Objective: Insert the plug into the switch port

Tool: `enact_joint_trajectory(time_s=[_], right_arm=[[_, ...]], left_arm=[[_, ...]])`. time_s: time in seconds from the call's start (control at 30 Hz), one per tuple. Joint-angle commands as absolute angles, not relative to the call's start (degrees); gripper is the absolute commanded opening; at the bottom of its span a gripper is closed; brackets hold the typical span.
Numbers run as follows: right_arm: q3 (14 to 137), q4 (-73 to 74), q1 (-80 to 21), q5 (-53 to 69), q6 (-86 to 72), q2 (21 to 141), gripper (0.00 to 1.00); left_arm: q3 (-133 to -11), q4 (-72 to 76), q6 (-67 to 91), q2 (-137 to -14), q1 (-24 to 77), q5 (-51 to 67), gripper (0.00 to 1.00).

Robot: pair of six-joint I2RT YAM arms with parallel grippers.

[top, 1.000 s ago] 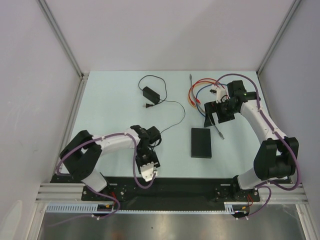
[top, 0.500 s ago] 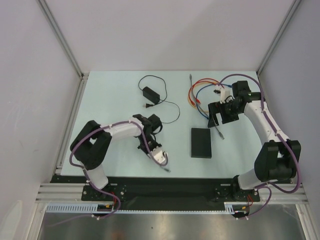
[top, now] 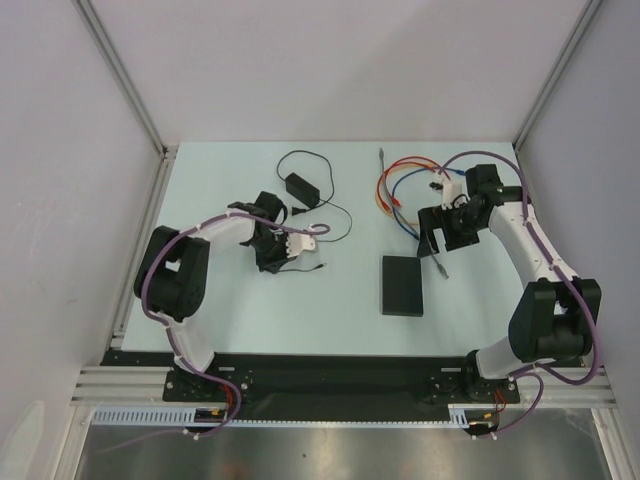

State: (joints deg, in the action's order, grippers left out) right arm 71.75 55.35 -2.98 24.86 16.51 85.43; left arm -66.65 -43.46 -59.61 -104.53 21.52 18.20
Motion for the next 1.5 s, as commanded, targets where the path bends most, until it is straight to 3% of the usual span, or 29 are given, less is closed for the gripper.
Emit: enact_joint_trajectory(time_s=[0.0, 0.17, 0.23, 0.4, 0.47, 0.63, 0.9, 1.47], right_arm=[[70.9, 54.1, -2.8, 24.4, 15.0, 86.5, 1.0], [69.0, 52.9, -2.6, 24.7, 11.8, 89.3, 1.0], [68.4, 51.8, -2.7, 24.9, 11.3, 90.5, 0.95], [68.3, 50.0, -2.8, 25.9, 11.7, 96.2, 0.68], [69.1, 49.4, -2.7, 26.1, 11.6, 98.2, 0.62], [70.2, 48.1, -2.9, 26.5, 11.3, 102.9, 0.59], [70.0, 47.9, -3.6, 28.3, 11.1, 104.8, 0.56], [69.4, 47.5, -3.6, 29.7, 11.0, 106.4, 0.5]], left_arm=[[-64.2, -45.8, -46.3, -101.9, 21.8, 18.7, 0.1], [-68.7, -46.8, -39.6, -102.3, 22.0, 24.4, 0.25], [-69.7, -46.7, -38.0, -102.3, 22.1, 25.9, 0.28], [-68.2, -44.7, -37.7, -100.5, 23.6, 27.5, 0.34], [-66.4, -43.4, -38.1, -99.0, 25.0, 27.7, 0.34], [-60.5, -41.4, -42.1, -94.3, 28.7, 28.8, 0.38], [-52.8, -40.9, -60.9, -84.3, 34.9, 32.5, 0.46], [-48.3, -30.9, -70.5, -89.6, 38.5, 33.3, 0.43]])
